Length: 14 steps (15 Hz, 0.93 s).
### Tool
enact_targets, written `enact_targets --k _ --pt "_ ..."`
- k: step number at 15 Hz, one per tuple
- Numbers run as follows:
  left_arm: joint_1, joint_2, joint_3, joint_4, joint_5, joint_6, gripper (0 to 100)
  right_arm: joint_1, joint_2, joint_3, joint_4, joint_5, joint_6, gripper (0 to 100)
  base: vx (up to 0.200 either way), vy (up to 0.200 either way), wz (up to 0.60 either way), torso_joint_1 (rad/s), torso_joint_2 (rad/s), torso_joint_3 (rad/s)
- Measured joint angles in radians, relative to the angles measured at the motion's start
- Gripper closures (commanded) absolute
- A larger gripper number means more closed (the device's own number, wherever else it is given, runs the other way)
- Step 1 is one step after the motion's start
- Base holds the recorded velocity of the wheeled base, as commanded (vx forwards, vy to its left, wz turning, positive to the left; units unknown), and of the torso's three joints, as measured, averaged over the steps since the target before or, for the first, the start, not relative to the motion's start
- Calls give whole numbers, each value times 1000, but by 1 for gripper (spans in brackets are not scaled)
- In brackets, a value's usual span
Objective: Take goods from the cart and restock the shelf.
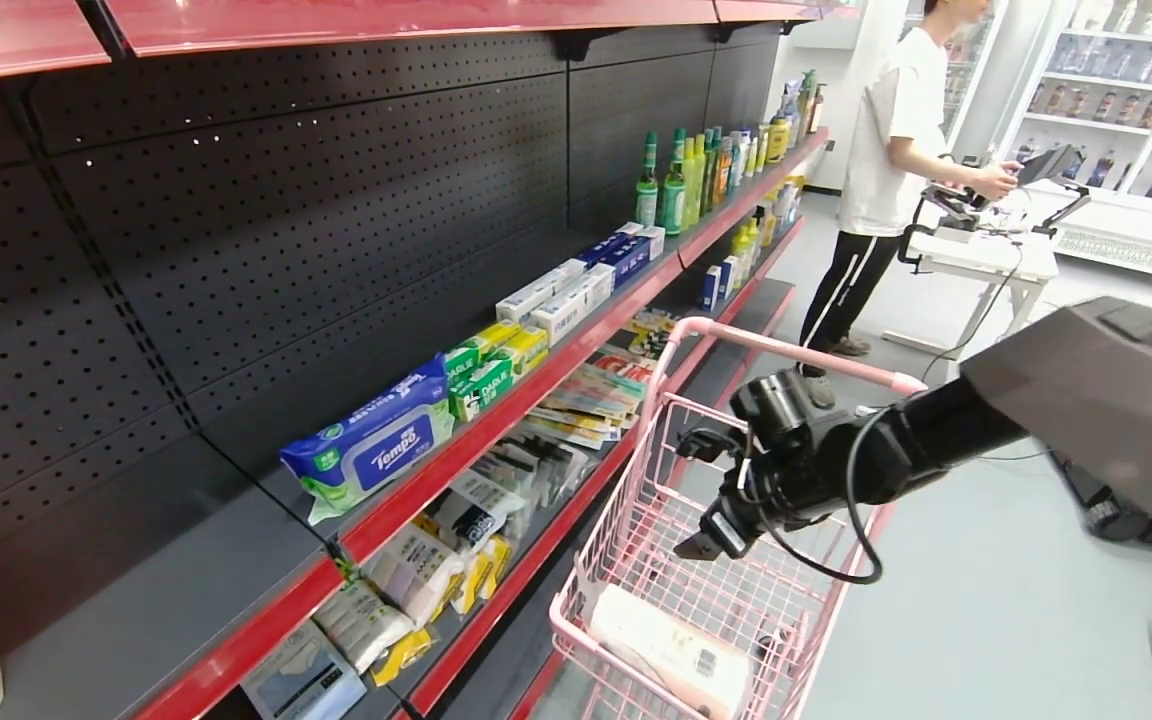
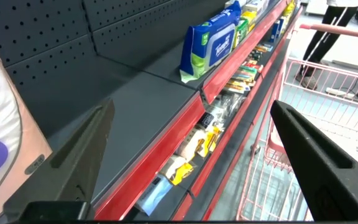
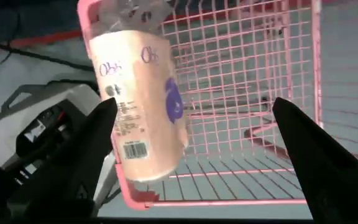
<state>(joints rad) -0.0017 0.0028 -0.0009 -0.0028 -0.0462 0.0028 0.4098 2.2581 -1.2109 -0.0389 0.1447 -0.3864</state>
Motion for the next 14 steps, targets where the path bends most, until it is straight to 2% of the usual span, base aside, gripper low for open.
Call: enact_targets --k 3,7,14 --pt "0 0 0 0 0 0 0 67 115 -102 93 1 -21 0 0 0 0 0 0 0" --pt "0 0 0 0 0 0 0 104 197 -164 100 0 -48 0 0 0 0 0 0 0" --pt "0 0 0 1 0 0 0 149 275 -206 124 0 -52 0 0 0 0 -74 168 98"
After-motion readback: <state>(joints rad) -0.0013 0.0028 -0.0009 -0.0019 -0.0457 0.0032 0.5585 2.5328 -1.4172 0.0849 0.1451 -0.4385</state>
